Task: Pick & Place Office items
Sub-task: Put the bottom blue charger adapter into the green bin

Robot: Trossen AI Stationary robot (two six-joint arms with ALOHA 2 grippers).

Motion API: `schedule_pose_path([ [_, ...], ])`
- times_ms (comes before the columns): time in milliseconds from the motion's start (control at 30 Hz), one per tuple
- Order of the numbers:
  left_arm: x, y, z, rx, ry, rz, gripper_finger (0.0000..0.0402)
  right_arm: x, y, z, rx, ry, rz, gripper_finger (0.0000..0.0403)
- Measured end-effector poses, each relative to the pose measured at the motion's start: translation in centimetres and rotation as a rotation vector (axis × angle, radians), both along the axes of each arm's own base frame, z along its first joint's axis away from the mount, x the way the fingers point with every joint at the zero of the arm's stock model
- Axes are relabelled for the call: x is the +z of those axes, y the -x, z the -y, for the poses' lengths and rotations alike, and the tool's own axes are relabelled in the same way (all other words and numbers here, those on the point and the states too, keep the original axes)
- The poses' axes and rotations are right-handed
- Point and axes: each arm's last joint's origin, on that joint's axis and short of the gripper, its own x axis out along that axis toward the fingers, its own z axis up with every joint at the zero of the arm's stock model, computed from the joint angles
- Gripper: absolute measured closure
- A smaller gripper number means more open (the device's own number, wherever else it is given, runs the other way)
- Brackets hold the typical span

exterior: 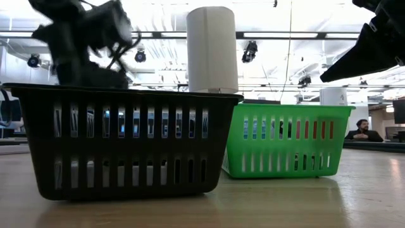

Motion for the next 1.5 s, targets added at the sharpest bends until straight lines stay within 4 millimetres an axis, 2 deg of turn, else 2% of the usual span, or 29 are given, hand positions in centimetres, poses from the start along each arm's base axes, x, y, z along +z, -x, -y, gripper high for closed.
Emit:
schedule_pose_path([
  [200, 3.7, -2.4, 1.0, -0.094, 0.022, 0.198, 0.0269, -0.1, 0.0, 0.0, 0.001, 0.001, 0.0, 0.0328],
  [433, 8.6, -5.7, 3.6, -0.246, -0.028, 0.587, 0.0269, -0.1, 0.0, 0.0, -0.005, -0.01, 0.008, 0.0321],
  [533, 10.0, -6.3, 4.5, -0.296, -0.102, 0.717, 0.0269, -0.1, 0.0, 0.0, -0.009, -0.014, 0.015, 0.0321],
  [633, 10.6, -6.5, 4.7, -0.316, -0.187, 0.78, 0.0269, 0.0, 0.0, 0.0, -0.011, -0.013, 0.02, 0.0324],
  [900, 9.6, -6.5, 4.7, -0.378, -0.266, 0.792, 0.0269, 0.0, -0.2, 0.2, -0.006, 0.012, 0.006, 0.033],
  [1133, 8.7, -7.4, 5.6, -0.509, -0.148, 0.852, 0.0269, 0.4, -0.9, 0.5, -0.025, 0.019, 0.003, 0.0322],
  [1500, 6.8, -9.4, 6.4, -0.508, -0.042, 0.939, 0.0269, 0.4, -2.1, 2.4, -0.087, 0.067, -0.037, 0.0332],
])
